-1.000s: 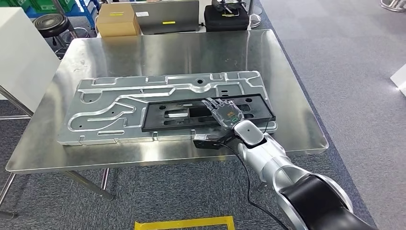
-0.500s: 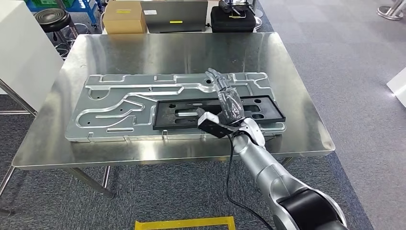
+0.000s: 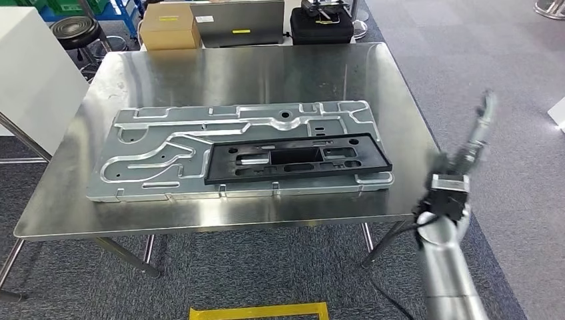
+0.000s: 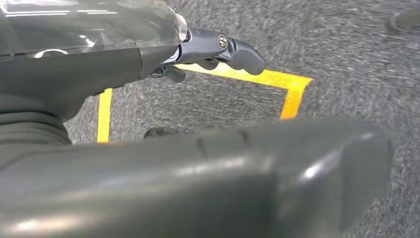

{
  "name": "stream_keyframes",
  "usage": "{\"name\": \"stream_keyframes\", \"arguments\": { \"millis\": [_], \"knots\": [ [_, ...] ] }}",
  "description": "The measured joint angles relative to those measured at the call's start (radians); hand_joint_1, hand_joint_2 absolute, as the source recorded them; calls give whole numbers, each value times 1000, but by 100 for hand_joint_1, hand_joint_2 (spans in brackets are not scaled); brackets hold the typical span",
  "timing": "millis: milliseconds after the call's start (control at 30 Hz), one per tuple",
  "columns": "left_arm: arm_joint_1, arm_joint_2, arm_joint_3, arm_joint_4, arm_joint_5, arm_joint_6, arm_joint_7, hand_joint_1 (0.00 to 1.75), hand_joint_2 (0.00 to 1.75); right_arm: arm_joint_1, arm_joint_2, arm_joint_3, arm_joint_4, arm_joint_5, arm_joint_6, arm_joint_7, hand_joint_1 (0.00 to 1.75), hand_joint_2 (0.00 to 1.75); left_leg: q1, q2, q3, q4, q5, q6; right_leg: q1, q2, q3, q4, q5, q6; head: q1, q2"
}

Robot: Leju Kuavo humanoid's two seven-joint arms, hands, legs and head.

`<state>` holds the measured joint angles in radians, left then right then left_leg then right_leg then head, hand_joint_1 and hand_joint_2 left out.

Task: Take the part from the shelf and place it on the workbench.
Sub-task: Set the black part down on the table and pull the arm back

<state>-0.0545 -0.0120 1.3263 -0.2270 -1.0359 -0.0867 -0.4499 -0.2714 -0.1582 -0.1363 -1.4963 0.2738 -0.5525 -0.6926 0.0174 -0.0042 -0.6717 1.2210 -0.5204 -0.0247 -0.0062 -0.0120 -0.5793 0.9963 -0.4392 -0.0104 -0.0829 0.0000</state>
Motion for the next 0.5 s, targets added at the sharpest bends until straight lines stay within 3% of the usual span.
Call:
{"name": "stream_keyframes", "arguments": {
  "millis": [67, 133, 200, 267, 367, 400, 433, 467, 500],
  "knots": [
    [8, -1, 7, 0, 2, -4, -1, 0, 0, 102, -40, -156, -27, 19, -14, -3, 0, 0, 3, -3, 71, -134, 47, 5, 1, -3, 4, 9, -10, 12, 0, 0],
    [15, -2, 11, 0, 3, -7, 0, 0, 0, 187, -62, -298, -49, 41, -7, -4, 0, 0, 1, -6, 100, -189, 50, 18, 3, -4, 2, 16, -16, 23, 0, 0],
    [20, -2, 12, 0, 2, -10, 0, 0, 0, 258, -69, -424, -63, 83, 15, -4, 0, 0, -2, -5, 103, -193, 50, 34, 2, -1, 3, 17, -18, 34, 0, 0],
    [20, -2, 13, 0, -1, -13, -1, 0, 0, 314, -69, -536, -70, 164, 46, -4, 0, 0, -1, -3, 106, -199, 56, 47, -2, 4, -4, 45, -44, 44, 0, 0],
    [18, -2, 13, 0, -9, -18, -1, 0, 0, 373, -49, -682, -75, 282, 78, -4, 0, 0, -3, -1, 101, -202, 63, 58, -6, 9, -75, 216, -146, 54, 0, 0],
    [18, -2, 13, 0, -10, -19, -1, 0, 0, 387, -39, -719, -75, 302, 81, -4, 0, 0, -5, -1, 99, -202, 64, 59, -7, 9, -98, 271, -168, 56, 0, 0],
    [18, -2, 13, 0, -12, -20, -1, 0, 0, 398, -29, -748, -76, 321, 84, -4, 0, 0, -6, -1, 97, -201, 65, 60, -8, 9, -106, 296, -172, 56, 0, 0],
    [18, -2, 13, 0, -15, -20, -1, 0, 0, 403, -19, -772, -76, 350, 85, -4, 0, 0, -7, 1, 96, -201, 67, 59, -9, 9, -94, 279, -157, 56, 0, 0],
    [16, -2, 13, 0, -17, -21, -1, 0, 0, 406, -7, -793, -76, 392, 83, -4, 0, 0, -8, 2, 96, -201, 68, 57, -9, 9, -61, 223, -127, 54, 0, 0]
  ]
}}
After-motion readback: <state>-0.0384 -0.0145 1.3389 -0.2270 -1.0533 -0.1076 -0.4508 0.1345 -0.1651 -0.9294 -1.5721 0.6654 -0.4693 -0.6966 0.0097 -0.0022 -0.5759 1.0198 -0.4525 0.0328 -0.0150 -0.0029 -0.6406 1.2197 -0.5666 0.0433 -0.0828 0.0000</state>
